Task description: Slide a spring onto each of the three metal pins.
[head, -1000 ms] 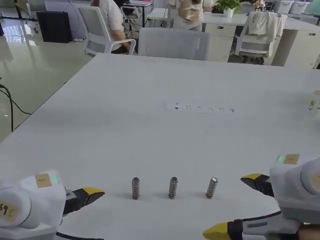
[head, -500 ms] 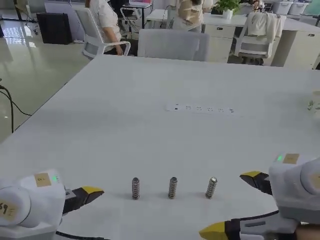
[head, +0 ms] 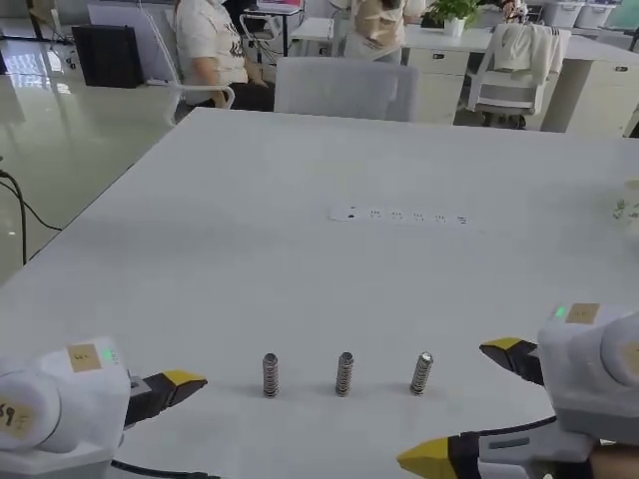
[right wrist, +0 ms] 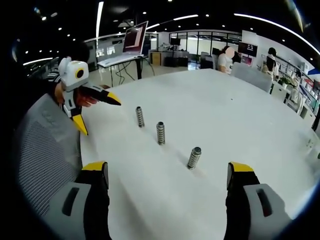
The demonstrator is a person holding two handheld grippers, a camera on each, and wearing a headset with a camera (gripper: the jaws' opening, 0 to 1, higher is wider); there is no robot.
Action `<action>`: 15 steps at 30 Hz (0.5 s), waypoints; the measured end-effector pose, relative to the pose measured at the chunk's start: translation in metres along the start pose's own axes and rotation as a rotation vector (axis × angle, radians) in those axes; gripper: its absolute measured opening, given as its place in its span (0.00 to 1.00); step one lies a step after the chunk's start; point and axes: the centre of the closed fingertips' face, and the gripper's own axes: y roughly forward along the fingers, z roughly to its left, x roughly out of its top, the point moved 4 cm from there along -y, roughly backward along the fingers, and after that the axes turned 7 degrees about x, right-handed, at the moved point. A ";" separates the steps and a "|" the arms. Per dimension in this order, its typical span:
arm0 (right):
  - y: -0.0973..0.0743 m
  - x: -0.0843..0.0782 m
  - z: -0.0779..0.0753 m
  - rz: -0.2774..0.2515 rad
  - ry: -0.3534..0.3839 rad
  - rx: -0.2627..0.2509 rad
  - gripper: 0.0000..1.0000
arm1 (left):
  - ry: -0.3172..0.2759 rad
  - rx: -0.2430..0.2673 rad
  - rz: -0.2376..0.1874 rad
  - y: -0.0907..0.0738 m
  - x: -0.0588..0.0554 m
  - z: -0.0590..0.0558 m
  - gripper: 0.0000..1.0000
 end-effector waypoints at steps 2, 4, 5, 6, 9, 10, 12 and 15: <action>0.000 0.000 0.000 0.001 0.001 -0.001 0.99 | -0.001 -0.001 0.002 0.000 0.000 0.000 0.78; 0.000 0.000 0.000 0.002 0.001 -0.002 0.99 | -0.001 -0.001 0.003 0.000 0.000 0.000 0.78; 0.000 0.000 0.000 0.002 0.002 -0.002 0.99 | -0.002 -0.001 0.003 0.000 0.000 0.000 0.78; 0.000 0.000 -0.001 0.001 0.001 -0.002 0.99 | -0.002 -0.001 0.003 0.000 0.000 0.000 0.78; 0.001 -0.001 -0.001 0.007 -0.001 -0.004 0.99 | -0.005 0.000 0.003 0.000 0.000 0.000 0.78; 0.001 -0.001 0.000 0.008 0.000 -0.003 0.99 | -0.006 0.000 0.002 0.000 0.000 0.000 0.78; 0.001 -0.001 0.001 0.009 0.000 -0.001 0.99 | -0.008 0.001 0.001 0.000 0.000 0.000 0.78; 0.002 -0.002 0.000 0.014 0.000 -0.003 0.99 | -0.008 0.001 0.001 0.000 0.000 0.000 0.78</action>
